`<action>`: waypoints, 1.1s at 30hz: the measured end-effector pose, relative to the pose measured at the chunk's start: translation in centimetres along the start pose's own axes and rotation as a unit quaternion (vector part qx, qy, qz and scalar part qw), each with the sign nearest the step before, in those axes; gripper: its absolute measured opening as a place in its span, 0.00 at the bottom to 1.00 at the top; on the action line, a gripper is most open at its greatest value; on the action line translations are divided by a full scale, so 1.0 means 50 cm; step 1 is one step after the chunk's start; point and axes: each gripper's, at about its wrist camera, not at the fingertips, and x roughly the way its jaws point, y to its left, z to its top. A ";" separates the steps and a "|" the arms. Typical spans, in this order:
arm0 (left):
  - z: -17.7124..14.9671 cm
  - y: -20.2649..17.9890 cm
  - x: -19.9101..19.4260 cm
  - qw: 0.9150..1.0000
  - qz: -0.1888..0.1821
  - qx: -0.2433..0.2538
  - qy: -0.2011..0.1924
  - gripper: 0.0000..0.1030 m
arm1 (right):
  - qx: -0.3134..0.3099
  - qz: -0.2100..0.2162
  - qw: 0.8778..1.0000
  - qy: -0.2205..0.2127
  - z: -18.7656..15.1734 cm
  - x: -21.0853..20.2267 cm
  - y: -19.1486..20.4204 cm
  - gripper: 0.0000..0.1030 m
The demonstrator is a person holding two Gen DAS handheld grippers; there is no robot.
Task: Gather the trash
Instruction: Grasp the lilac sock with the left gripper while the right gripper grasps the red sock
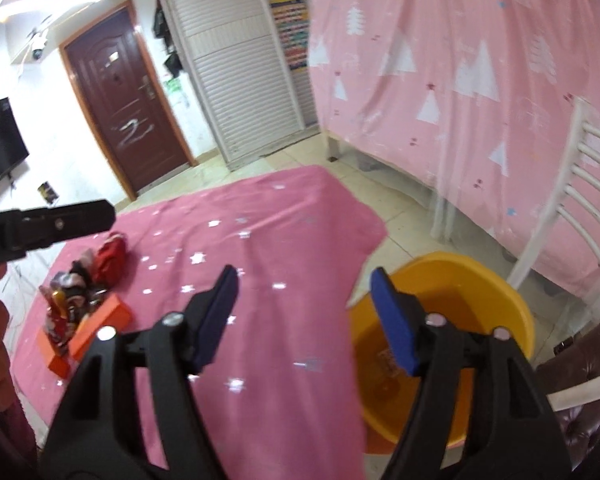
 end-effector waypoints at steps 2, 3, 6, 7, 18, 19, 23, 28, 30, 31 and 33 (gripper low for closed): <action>0.000 0.035 -0.018 1.000 0.007 -0.006 -0.007 0.59 | -0.015 0.007 1.000 0.006 -0.002 0.008 0.034 0.69; 0.000 0.057 -0.028 1.000 0.012 -0.011 -0.010 0.60 | -0.021 0.010 1.000 0.008 -0.002 0.011 0.050 0.69; -0.001 0.105 -0.045 0.999 0.025 -0.023 -0.015 0.60 | -0.036 0.019 0.999 0.014 -0.007 0.018 0.094 0.69; -0.002 0.122 -0.050 0.999 0.030 -0.026 -0.016 0.60 | -0.042 0.023 0.999 0.017 -0.008 0.021 0.110 0.69; -0.034 0.298 -0.073 0.997 0.063 -0.053 -0.010 0.62 | -0.096 0.052 0.993 0.054 -0.030 0.050 0.255 0.69; -0.037 0.315 -0.074 0.996 0.064 -0.059 -0.010 0.62 | -0.101 0.052 0.992 0.056 -0.031 0.054 0.266 0.69; -0.055 0.383 -0.066 0.994 0.061 -0.087 0.002 0.62 | -0.108 0.051 0.991 0.057 -0.025 0.069 0.299 0.69; -0.085 0.436 -0.038 0.993 0.046 -0.103 0.031 0.62 | -0.113 0.057 0.990 0.056 -0.008 0.086 0.334 0.69; -0.095 0.450 -0.025 0.992 0.047 -0.111 0.040 0.62 | -0.114 0.058 0.990 0.057 -0.001 0.096 0.347 0.69; -0.101 0.461 -0.016 0.991 0.046 -0.116 0.046 0.62 | -0.116 0.059 0.990 0.058 0.002 0.102 0.355 0.69; -0.108 0.465 -0.004 0.990 0.038 -0.124 0.055 0.60 | -0.119 0.059 0.989 0.059 0.008 0.113 0.366 0.69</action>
